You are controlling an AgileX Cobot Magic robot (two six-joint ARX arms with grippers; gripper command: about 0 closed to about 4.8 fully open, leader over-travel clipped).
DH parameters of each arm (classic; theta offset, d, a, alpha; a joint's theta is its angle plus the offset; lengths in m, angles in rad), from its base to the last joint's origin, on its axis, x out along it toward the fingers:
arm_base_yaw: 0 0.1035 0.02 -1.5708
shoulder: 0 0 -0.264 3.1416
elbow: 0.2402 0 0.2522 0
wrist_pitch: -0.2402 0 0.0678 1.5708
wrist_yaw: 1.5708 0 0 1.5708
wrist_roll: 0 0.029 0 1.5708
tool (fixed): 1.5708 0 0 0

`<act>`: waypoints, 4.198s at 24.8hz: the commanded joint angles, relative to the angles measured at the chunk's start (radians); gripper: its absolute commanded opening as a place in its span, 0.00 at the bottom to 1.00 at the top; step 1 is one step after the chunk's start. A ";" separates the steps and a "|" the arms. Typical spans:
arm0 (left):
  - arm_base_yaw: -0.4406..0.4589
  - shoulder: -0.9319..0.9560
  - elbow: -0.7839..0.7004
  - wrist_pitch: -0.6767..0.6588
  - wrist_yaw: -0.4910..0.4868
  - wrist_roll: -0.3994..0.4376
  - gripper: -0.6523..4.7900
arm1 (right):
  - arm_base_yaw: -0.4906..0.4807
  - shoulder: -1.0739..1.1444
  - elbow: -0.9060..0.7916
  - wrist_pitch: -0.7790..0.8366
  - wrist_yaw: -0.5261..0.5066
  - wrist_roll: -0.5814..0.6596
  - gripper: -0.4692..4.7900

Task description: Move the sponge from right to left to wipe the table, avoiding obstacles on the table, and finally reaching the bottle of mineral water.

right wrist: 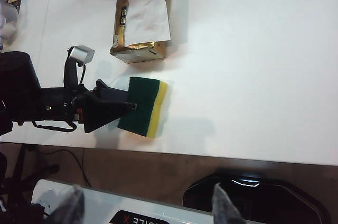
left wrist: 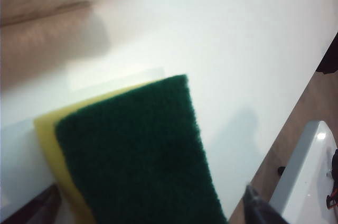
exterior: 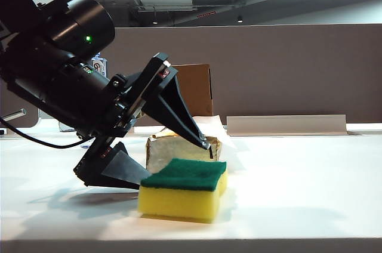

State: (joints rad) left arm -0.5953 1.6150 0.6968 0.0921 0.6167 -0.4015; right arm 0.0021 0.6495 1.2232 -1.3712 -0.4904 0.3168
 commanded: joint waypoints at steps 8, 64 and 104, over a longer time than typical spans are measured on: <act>-0.018 0.000 0.002 -0.017 -0.031 -0.003 0.90 | 0.000 -0.001 0.004 0.007 0.000 -0.003 0.68; 0.034 -0.010 0.000 -0.282 -0.235 0.172 0.11 | 0.000 -0.001 0.004 0.006 -0.002 -0.003 0.68; 0.534 -0.203 -0.181 -0.452 -0.219 0.398 0.11 | 0.001 -0.001 0.004 0.006 -0.082 -0.002 0.68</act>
State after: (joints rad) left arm -0.0856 1.4006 0.5369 -0.2729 0.5240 -0.0338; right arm 0.0021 0.6495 1.2232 -1.3712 -0.5549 0.3168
